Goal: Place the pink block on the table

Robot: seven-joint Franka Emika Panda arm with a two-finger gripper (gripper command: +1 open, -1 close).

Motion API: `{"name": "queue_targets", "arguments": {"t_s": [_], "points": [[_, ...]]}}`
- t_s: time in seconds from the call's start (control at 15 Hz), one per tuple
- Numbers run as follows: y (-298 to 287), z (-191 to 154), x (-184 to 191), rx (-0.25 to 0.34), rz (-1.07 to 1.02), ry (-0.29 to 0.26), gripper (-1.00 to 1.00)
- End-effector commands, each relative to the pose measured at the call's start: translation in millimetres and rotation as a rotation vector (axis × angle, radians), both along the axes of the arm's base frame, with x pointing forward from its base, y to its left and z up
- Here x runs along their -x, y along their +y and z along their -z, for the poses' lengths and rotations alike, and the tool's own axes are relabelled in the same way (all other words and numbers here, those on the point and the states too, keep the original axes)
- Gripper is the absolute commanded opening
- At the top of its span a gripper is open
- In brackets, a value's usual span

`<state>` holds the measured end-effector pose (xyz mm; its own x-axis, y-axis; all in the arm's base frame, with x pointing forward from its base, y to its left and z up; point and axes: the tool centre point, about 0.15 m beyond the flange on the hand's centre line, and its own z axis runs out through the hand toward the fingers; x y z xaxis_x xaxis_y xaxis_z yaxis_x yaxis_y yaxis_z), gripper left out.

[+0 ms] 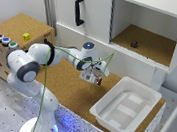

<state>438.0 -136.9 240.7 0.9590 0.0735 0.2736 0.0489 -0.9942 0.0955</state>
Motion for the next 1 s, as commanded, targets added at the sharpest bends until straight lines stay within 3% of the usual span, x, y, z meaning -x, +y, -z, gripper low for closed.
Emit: {"name": "queue_targets", "arguments": {"t_s": [0.0, 0.13, 0.2, 0.47, 0.73, 0.93], "points": [[1, 17, -51, 0.031, -0.004, 0.074, -1.00], [2, 7, -44, 0.017, 0.015, 0.073, -1.00], [2, -2, -36, 0.004, 0.023, 0.063, 1.00], [1, -46, 2, -0.033, 0.011, 0.014, 1.00], [3, -77, 21, -0.063, -0.032, 0.023, 1.00], [11, -104, 31, -0.120, -0.115, 0.085, 1.00]]}}
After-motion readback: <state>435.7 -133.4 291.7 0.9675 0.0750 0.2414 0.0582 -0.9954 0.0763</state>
